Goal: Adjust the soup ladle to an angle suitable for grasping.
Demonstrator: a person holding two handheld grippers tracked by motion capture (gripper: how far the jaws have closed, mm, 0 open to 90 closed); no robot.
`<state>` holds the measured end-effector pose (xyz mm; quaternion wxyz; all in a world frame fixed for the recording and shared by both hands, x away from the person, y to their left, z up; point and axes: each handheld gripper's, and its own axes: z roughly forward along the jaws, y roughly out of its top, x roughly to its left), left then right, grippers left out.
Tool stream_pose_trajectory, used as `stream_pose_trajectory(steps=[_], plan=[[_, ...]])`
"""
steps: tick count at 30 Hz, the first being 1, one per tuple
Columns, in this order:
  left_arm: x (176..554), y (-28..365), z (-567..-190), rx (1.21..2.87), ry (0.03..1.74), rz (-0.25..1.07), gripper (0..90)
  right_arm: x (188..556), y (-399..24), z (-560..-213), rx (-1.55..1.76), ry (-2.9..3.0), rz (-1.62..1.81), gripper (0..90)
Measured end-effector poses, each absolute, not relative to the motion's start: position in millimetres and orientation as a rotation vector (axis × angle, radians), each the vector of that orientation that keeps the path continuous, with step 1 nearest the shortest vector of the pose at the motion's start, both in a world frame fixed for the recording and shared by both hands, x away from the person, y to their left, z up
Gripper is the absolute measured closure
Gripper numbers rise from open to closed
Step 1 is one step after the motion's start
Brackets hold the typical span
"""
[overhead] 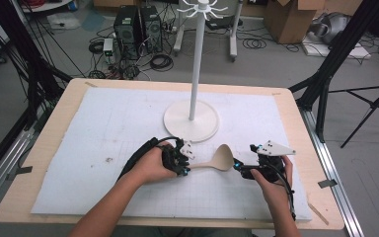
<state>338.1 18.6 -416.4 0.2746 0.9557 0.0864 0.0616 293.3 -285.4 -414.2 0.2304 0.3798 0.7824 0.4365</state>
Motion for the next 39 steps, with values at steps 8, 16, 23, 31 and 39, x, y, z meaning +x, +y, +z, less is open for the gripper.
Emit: stream_pose_trajectory(steps=[8, 16, 23, 31, 39], plan=[[338.3, 26.8, -403.5, 2.480, 0.312, 0.151, 59.3, 292.4, -286.4, -413.4, 1.047, 2.146, 1.211, 17.7], [337.7, 63.9, -380.5, 2.375, 0.499, 0.167, 48.3, 291.3, -289.0, -411.9, 1.051, 2.134, 1.233, 17.7], [330.5, 105.7, -356.5, 2.206, 0.560, 0.254, 37.0, 291.6, -287.5, -412.7, 1.054, 2.141, 1.222, 17.7], [314.1, 154.7, -357.7, 2.150, 0.632, 0.306, 28.5, 291.3, -289.7, -411.8, 1.055, 2.131, 1.225, 17.7], [296.0, 198.4, -365.8, 2.089, 0.695, 0.353, 24.3, 292.9, -291.6, -413.0, 1.060, 2.132, 1.225, 17.7]])
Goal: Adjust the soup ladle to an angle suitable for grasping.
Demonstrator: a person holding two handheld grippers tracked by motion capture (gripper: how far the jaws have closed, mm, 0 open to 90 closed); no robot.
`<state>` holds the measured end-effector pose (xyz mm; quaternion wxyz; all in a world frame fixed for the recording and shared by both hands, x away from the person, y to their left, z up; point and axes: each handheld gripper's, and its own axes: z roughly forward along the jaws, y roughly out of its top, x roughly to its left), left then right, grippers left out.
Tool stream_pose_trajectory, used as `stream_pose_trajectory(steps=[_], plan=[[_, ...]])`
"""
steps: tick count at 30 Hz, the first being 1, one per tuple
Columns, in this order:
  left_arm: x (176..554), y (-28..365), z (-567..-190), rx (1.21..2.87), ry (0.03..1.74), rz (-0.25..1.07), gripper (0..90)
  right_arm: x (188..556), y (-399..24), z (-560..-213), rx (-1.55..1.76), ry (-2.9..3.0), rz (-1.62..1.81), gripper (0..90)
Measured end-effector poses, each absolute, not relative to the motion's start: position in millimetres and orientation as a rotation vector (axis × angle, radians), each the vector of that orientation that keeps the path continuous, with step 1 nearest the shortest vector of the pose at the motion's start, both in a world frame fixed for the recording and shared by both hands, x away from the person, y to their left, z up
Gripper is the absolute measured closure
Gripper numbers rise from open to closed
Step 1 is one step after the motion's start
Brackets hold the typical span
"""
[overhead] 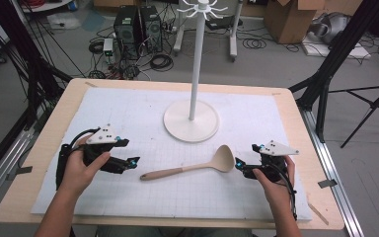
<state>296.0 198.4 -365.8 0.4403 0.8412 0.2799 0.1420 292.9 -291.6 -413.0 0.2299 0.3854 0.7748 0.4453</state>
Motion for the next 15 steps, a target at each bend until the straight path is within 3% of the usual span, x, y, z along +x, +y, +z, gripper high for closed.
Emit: stream_pose_trajectory(steps=[15], plan=[[296.6, 220.3, -389.4, 1.967, 0.736, 0.416, 23.3, 294.4, -291.3, -413.6, 1.080, 2.135, 1.223, 17.7]])
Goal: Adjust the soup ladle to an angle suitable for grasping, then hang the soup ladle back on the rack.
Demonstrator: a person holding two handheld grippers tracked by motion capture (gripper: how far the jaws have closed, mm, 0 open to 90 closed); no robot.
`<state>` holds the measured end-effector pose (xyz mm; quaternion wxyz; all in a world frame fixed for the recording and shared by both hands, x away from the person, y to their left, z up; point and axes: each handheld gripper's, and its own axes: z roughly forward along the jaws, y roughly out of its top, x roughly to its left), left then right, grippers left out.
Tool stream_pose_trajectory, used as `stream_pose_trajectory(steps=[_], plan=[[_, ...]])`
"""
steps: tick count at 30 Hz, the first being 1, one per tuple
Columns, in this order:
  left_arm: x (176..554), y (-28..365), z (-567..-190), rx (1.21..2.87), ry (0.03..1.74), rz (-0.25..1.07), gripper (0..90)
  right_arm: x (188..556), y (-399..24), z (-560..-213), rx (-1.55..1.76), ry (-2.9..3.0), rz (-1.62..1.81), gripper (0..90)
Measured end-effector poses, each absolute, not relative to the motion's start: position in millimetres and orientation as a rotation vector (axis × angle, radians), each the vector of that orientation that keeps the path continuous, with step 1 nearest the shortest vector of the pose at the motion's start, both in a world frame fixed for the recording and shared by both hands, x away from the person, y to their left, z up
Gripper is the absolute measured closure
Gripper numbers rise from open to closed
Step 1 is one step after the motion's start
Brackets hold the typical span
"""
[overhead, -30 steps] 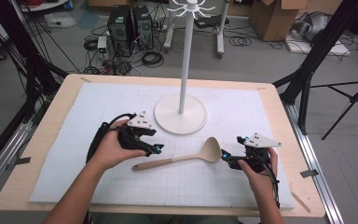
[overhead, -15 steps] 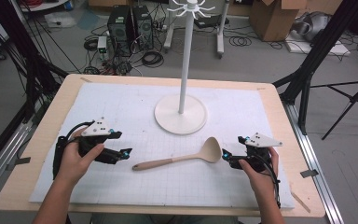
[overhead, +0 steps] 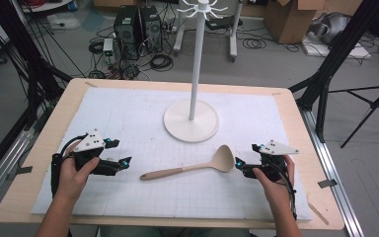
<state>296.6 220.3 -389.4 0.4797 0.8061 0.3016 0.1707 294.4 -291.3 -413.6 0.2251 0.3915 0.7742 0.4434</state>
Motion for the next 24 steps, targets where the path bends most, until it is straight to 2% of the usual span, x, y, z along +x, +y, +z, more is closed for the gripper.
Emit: stream_pose_trajectory(steps=[24], plan=[[294.6, 229.0, -381.7, 1.960, 0.727, 0.442, 22.6, 294.9, -294.3, -409.0, 1.071, 2.120, 1.257, 17.7]])
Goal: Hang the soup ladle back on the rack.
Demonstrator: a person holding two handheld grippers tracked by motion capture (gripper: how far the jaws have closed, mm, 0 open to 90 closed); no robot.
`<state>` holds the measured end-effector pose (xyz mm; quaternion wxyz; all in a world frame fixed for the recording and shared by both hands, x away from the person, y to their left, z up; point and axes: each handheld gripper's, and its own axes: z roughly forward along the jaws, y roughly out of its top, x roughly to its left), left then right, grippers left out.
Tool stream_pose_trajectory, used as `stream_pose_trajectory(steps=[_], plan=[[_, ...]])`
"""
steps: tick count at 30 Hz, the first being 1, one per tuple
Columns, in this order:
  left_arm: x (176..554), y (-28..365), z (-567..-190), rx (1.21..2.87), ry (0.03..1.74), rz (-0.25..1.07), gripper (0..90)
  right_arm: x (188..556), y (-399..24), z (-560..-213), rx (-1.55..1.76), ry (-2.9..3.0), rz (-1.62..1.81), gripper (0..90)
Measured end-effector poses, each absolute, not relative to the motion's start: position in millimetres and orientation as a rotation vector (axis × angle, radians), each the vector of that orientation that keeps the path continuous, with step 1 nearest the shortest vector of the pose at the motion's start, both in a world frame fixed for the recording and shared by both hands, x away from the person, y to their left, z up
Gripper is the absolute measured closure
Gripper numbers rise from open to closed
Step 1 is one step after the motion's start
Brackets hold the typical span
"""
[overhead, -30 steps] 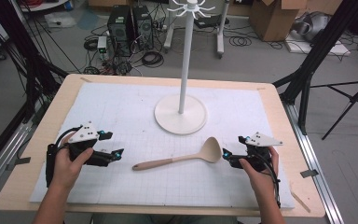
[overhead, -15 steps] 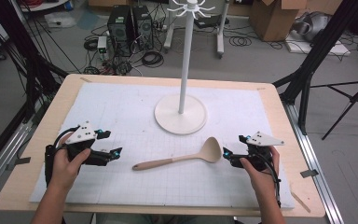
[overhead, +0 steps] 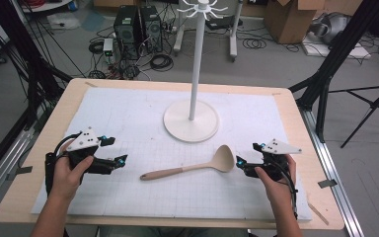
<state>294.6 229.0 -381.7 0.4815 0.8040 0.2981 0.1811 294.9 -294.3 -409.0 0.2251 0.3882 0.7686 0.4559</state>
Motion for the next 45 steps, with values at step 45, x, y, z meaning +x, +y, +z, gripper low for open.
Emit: stream_pose_trajectory(steps=[45], plan=[[283.9, 235.8, -378.2, 2.014, 0.708, 0.488, 22.8, 341.2, -136.2, -401.6, 0.580, 2.741, 0.970, 17.7]])
